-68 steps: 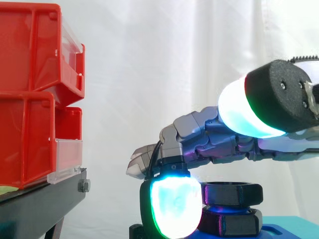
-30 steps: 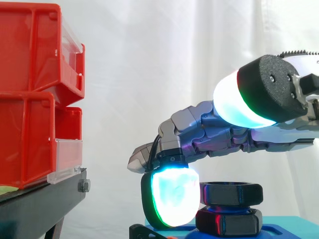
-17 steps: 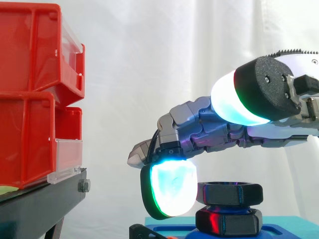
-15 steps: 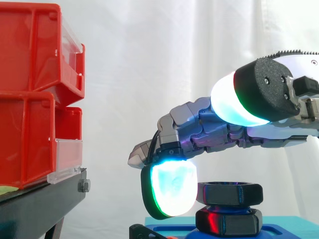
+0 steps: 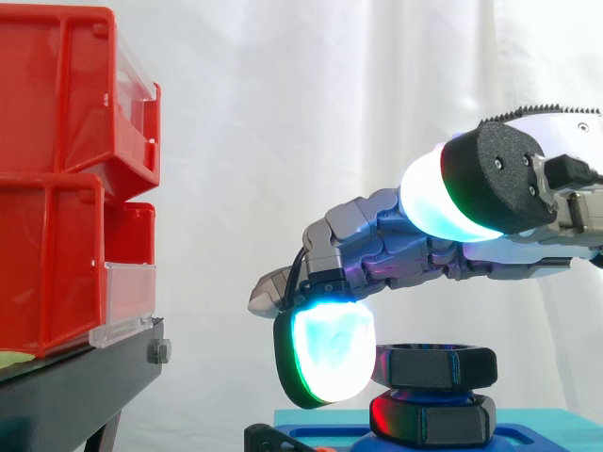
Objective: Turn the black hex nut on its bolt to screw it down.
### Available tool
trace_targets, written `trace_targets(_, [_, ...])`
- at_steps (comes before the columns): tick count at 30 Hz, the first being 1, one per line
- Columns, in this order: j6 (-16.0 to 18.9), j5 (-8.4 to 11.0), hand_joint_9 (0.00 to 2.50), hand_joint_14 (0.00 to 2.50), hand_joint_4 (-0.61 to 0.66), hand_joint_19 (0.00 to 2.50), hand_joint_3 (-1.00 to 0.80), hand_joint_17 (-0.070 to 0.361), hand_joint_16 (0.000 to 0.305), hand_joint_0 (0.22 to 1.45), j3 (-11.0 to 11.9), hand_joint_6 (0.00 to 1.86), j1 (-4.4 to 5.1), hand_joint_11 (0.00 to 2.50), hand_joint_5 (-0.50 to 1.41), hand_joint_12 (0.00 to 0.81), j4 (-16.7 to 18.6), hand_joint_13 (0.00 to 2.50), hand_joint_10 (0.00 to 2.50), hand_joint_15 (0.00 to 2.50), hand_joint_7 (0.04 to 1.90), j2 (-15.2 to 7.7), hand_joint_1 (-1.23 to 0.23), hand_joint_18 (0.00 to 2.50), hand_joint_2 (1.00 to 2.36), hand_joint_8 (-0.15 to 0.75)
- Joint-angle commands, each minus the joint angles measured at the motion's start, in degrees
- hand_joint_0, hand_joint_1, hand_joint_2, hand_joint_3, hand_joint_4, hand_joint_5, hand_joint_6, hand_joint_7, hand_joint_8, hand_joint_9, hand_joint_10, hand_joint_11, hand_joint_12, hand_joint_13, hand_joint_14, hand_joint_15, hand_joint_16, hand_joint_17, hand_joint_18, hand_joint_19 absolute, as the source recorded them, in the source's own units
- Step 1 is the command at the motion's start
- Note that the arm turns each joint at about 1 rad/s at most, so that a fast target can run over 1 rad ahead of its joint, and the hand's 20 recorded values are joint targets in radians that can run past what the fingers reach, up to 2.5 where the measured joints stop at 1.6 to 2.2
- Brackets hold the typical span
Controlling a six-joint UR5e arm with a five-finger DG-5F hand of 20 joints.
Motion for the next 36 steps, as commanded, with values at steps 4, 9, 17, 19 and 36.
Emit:
trace_targets(4, [0.0, -1.09, 0.25, 0.0, 0.33, 0.14, -0.5, 0.131, 0.058, 0.42, 0.0, 0.56, -1.01, 0.24, -0.23, 0.356, 0.0, 0.19, 0.01, 0.0, 1.2, 0.0, -0.15, 0.18, 1.0, 0.276])
trace_targets(9, [-0.1, -2.23, 0.25, 0.0, 0.33, 0.15, -0.5, 0.132, 0.058, 0.42, 0.0, 0.57, -1.71, 0.24, -0.23, 0.356, 0.0, 0.19, 0.01, 0.0, 1.19, 0.0, -0.15, 0.19, 1.0, 0.275])
trace_targets(17, [0.0, -3.72, 0.25, 0.0, 0.33, 0.15, -0.5, 0.132, 0.059, 0.42, 0.0, 0.58, -3.03, 0.24, -0.23, 0.358, 0.0, 0.2, 0.01, 0.0, 1.17, 0.0, -0.15, 0.19, 1.0, 0.276])
trace_targets(19, [0.0, -4.16, 0.25, 0.0, 0.34, 0.15, -0.5, 0.131, 0.058, 0.42, 0.0, 0.58, -3.38, 0.25, -0.23, 0.358, 0.0, 0.2, 0.01, 0.0, 1.16, 0.0, -0.15, 0.2, 1.0, 0.277])
trace_targets(36, [0.1, -8.56, 0.26, 0.0, 0.33, 0.16, -0.5, 0.132, 0.059, 0.42, 1.4, 0.58, -4.0, 0.25, -0.23, 0.359, 5.9, 0.21, 0.01, 0.0, 1.17, 0.0, -0.15, 0.21, 1.0, 0.279])
